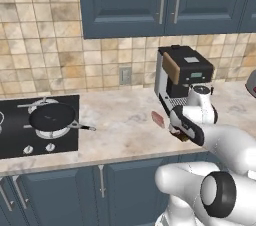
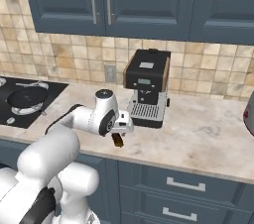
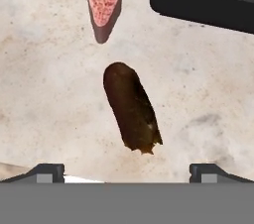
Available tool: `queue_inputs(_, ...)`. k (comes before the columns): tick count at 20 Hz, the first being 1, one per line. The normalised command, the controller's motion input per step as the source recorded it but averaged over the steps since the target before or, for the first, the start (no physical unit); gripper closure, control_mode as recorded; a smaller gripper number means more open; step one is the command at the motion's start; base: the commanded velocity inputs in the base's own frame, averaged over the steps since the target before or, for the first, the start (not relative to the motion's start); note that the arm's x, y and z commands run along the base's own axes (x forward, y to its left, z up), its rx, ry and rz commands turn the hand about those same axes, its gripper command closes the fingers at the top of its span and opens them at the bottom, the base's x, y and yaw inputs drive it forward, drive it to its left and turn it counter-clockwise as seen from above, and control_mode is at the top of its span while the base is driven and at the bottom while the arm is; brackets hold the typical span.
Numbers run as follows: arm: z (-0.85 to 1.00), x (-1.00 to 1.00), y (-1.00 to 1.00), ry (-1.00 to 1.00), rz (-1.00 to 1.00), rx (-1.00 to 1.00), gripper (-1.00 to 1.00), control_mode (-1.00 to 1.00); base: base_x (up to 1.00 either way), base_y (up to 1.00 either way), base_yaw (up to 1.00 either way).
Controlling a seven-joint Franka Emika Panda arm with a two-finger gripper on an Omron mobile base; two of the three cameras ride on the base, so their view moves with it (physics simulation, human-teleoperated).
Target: Place both pans onto different burners. Then place the sweet potato and the steak on different pans.
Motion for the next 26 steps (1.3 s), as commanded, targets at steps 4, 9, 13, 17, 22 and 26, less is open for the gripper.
queue_inputs(4, -0.09, 0.24, 0.0, 0.0, 0.0, 0.0, -1.0, -1.0, 0.0, 0.0, 0.0)
queue_inputs(9, -0.16, 0.16, 0.0, 0.0, 0.0, 0.0, -1.0, -1.0, 0.0, 0.0, 0.0)
queue_inputs(13, -0.25, 0.08, 0.0, 0.0, 0.0, 0.0, -1.0, -1.0, 0.0, 0.0, 0.0)
queue_inputs(17, -0.28, 0.01, 0.0, 0.0, 0.0, 0.0, -1.0, -1.0, 0.0, 0.0, 0.0)
queue_inputs(22, -0.23, 0.04, 0.0, 0.0, 0.0, 0.0, -1.0, -1.0, 0.0, 0.0, 0.0)
queue_inputs(26, -0.18, 0.07, 0.0, 0.0, 0.0, 0.0, -1.0, -1.0, 0.0, 0.0, 0.0)
